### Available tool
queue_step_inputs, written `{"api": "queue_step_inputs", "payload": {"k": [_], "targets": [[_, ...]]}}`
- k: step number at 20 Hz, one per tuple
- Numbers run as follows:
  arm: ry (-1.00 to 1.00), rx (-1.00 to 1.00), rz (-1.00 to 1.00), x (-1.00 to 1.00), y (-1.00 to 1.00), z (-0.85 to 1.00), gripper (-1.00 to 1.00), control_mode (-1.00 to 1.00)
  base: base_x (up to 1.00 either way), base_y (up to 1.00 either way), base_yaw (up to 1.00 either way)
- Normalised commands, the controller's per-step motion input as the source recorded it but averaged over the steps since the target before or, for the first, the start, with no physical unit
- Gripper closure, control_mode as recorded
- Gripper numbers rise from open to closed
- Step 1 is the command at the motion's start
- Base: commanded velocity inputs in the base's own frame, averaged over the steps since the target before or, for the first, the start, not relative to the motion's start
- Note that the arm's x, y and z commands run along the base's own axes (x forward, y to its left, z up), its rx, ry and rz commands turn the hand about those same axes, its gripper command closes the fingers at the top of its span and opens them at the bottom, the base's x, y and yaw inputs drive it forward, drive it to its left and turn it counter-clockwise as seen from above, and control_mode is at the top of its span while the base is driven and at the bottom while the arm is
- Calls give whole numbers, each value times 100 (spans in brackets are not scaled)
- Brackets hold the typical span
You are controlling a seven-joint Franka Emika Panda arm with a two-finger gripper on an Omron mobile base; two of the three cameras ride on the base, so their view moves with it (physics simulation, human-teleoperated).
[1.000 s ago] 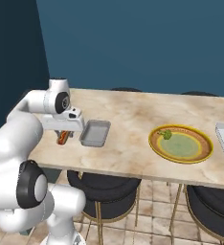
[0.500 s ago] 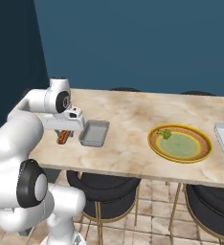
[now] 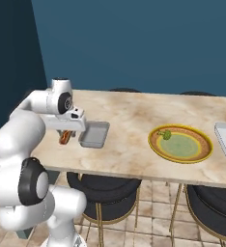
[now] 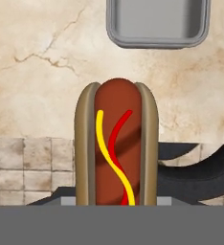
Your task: Place one cooked food and one vegetable from the large plate to each tupperware container.
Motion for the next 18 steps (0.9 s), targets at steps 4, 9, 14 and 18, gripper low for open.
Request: {"api": "queue_step_inputs", "payload": {"k": [4, 9, 14, 18], "targets": [[0, 0, 0, 100, -4, -6, 100, -100, 0, 0, 0], [3, 0, 0, 100, -16, -14, 100, -100, 0, 0, 0], [0, -1, 0, 100, -1, -27, 100, -100, 0, 0, 0], [0, -3, 0, 99, 0, -49, 100, -100, 0, 0, 0]]}}
